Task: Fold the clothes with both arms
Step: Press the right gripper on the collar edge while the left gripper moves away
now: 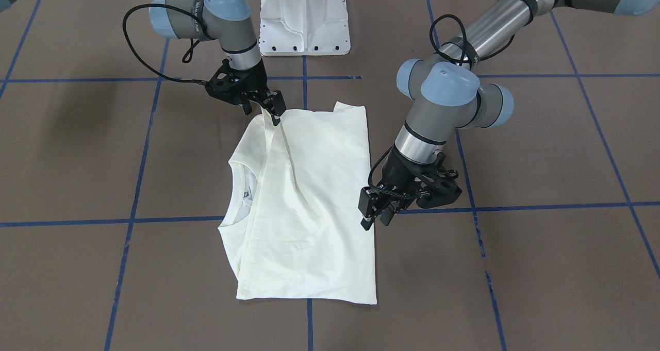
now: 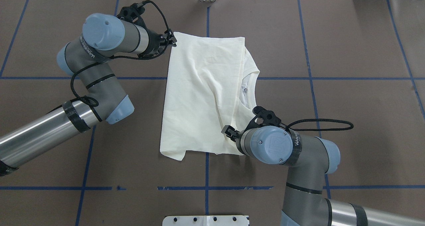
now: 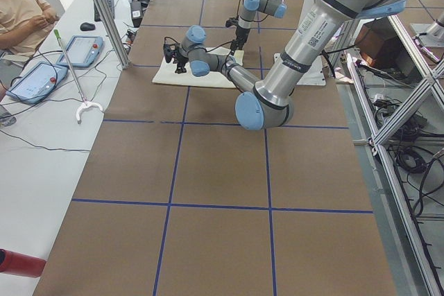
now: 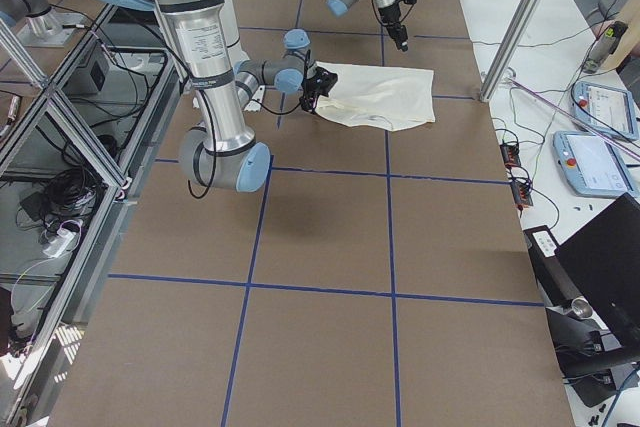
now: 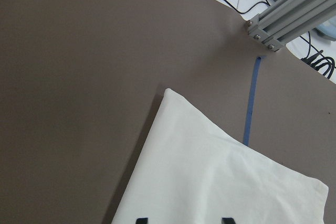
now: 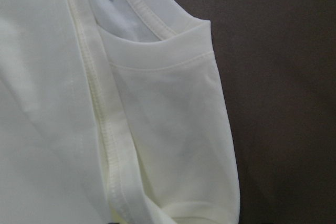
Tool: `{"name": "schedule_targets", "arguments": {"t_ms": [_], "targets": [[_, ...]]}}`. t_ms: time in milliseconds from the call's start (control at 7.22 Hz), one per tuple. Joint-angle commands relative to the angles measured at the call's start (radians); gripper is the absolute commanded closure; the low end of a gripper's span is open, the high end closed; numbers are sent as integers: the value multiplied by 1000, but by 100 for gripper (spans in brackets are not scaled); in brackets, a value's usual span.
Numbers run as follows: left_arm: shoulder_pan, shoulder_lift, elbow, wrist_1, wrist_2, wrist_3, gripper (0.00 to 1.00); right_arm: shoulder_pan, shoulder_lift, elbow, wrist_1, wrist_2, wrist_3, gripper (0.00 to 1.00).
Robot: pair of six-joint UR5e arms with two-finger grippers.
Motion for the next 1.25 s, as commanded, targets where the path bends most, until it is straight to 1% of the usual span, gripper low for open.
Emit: {"name": "schedule_targets", "arguments": {"t_ms": [0, 139, 277, 693, 831, 970, 1108], "targets": [[0, -1, -3, 0, 0, -2, 43, -3, 1, -6, 0, 0, 2, 39], [0, -1, -9, 0, 0, -2, 43, -3, -2, -5, 0, 0, 1, 75], [0, -1, -12, 0, 0, -2, 43, -3, -2, -3, 0, 6, -2, 100], [2, -1, -12, 0, 0, -2, 43, 4, -5, 15, -3, 11, -7, 100], [6, -3, -16, 0, -2, -3, 43, 9, -11, 46, -11, 12, -7, 100], [46, 2, -54, 2, -3, -25, 43, 10, -40, 101, -14, 14, -7, 100], [96, 45, -131, 33, 0, -123, 44, 10, -57, 136, -14, 18, -7, 100]]}}
